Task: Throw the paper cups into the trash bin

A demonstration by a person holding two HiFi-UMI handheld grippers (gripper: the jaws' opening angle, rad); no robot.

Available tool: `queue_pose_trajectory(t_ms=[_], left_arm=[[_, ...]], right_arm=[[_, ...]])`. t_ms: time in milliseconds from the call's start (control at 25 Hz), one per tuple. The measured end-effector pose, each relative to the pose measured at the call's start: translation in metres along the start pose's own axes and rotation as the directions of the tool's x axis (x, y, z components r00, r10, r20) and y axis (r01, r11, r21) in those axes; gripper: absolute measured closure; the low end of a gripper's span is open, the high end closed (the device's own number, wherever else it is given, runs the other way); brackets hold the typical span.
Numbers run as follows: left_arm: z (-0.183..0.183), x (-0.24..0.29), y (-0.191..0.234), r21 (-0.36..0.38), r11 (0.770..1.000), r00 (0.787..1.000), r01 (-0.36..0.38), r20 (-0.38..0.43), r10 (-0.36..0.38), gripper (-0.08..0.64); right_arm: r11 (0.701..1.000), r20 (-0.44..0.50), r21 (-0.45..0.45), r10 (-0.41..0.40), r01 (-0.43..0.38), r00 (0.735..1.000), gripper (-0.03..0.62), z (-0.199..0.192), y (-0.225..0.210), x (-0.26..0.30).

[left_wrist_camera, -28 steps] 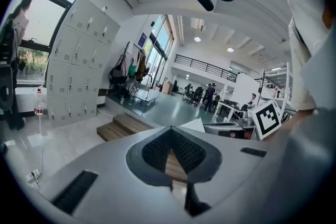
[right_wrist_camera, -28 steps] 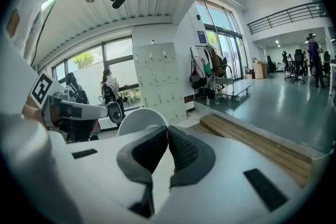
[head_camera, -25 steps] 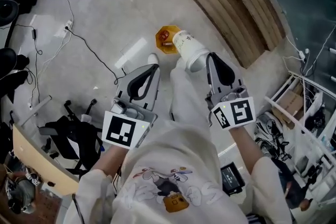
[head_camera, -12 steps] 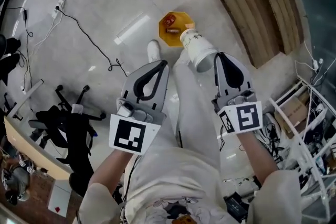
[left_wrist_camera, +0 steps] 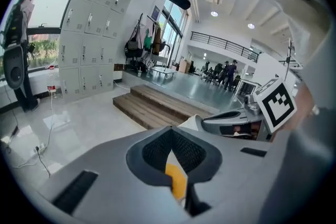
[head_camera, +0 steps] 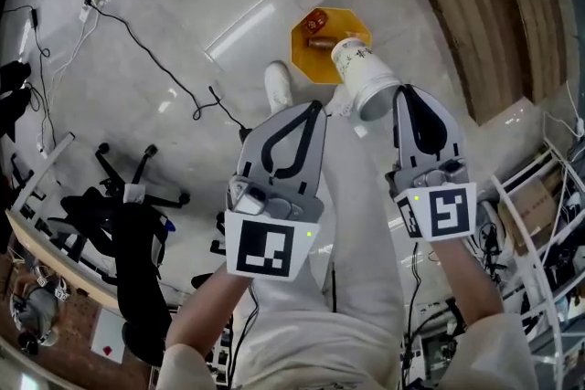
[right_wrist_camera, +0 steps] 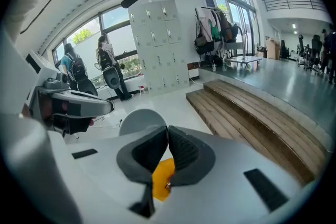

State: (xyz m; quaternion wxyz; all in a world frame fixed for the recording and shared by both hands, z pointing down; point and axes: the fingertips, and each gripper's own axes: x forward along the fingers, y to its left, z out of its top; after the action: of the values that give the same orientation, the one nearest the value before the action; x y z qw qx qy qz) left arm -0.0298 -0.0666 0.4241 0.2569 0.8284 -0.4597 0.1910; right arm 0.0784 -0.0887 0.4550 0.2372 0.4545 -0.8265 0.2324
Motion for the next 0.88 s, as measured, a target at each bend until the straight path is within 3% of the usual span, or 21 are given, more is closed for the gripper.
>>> queue_pose_trajectory(t_ms=[200, 360, 520, 720, 880], left_arm=[[-0.046, 0.042, 0.015, -0.003, 1.000, 1.000, 0.016, -0.012, -0.016, 0.555], [-0.085, 0.066, 0.021, -0.050, 0.998, 0.998, 0.025, -0.059, -0.028, 0.555], [-0.116, 0.085, 0.030, -0.086, 0.996, 0.996, 0.008, -0.088, -0.015, 0.555], [-0.145, 0.112, 0.040, -0.065, 0.997, 0.994, -0.046, -0.105, 0.039, 0.555], [-0.167, 0.132, 0.048, -0.093, 0.993, 0.993, -0.067, -0.103, 0.057, 0.555]], right_arm=[[0.998, -0.026, 0.026, -0.051, 0.052, 0.998, 0.574, -0.051, -0.022, 0.035], [0.996, -0.045, 0.041, -0.072, 0.074, 0.996, 0.574, -0.083, -0.031, 0.056], [0.997, -0.057, 0.036, -0.069, 0.071, 0.996, 0.574, -0.109, -0.032, 0.075], [0.997, -0.075, 0.024, -0.068, 0.070, 0.995, 0.574, -0.141, -0.041, 0.100], [0.996, -0.082, 0.028, -0.082, 0.085, 0.993, 0.574, -0.165, -0.047, 0.121]])
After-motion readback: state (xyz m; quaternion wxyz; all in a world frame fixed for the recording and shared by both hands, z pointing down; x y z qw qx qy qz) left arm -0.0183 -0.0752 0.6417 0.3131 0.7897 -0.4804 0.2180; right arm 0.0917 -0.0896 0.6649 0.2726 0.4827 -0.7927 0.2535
